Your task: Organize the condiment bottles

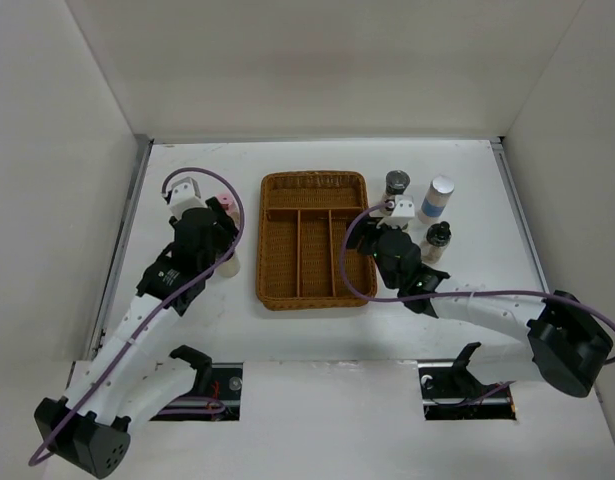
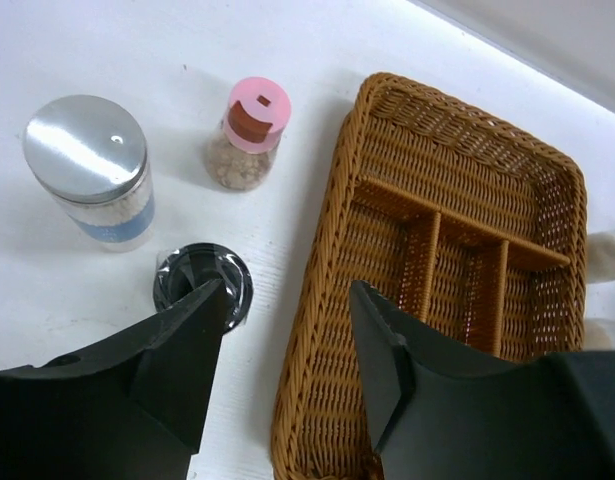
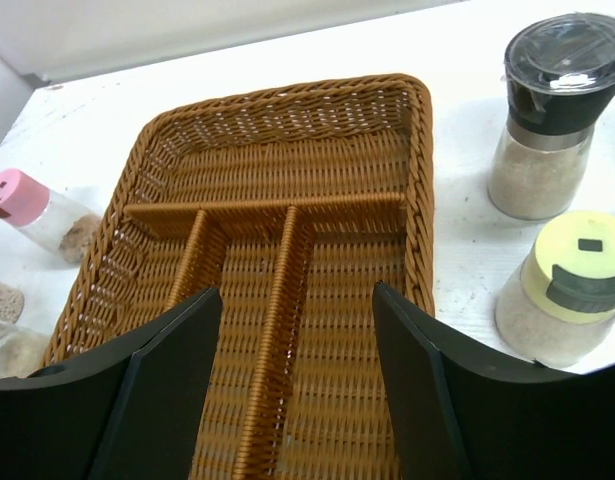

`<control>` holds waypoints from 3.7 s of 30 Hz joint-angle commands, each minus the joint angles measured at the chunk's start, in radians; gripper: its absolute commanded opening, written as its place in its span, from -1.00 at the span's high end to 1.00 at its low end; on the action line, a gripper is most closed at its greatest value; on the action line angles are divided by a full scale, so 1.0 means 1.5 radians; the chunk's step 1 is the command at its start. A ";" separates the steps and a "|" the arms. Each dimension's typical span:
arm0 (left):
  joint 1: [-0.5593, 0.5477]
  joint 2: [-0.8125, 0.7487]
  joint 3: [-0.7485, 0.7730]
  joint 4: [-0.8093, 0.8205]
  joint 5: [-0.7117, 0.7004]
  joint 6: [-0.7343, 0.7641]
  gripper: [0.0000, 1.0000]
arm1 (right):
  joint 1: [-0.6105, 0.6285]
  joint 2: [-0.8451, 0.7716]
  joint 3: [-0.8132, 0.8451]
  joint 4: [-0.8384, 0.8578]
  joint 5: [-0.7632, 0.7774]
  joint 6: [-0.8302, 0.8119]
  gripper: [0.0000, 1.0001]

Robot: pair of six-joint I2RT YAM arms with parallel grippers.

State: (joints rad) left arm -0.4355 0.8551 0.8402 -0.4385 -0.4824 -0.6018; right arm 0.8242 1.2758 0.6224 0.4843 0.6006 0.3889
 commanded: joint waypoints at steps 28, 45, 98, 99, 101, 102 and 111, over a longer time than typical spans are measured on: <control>0.128 0.463 0.233 0.160 0.003 0.095 -0.44 | 0.008 0.008 0.013 0.052 -0.087 -0.012 -0.21; 0.131 0.551 0.213 0.206 -0.045 0.088 -0.14 | 0.008 0.013 0.012 0.053 -0.087 -0.016 -0.17; -0.028 0.654 0.333 0.334 -0.004 0.120 -0.46 | -0.014 0.000 -0.006 0.057 -0.068 -0.001 -0.67; -0.029 0.644 0.325 0.341 -0.004 0.117 -0.51 | -0.014 -0.001 -0.006 0.057 -0.068 -0.001 -0.67; -0.029 0.612 0.301 0.366 -0.001 0.108 -0.58 | -0.014 -0.007 -0.006 0.054 -0.069 -0.002 -0.62; -0.029 0.596 0.294 0.377 -0.001 0.100 -0.61 | -0.014 -0.011 -0.006 0.052 -0.072 -0.003 -0.56; -0.028 0.413 0.185 0.478 -0.020 0.057 -0.73 | -0.021 -0.039 -0.002 0.024 -0.082 0.000 0.25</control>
State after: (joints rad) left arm -0.4801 1.6001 1.1908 0.1463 -0.4866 -0.4763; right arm 0.8051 1.2583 0.6090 0.5034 0.4763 0.3866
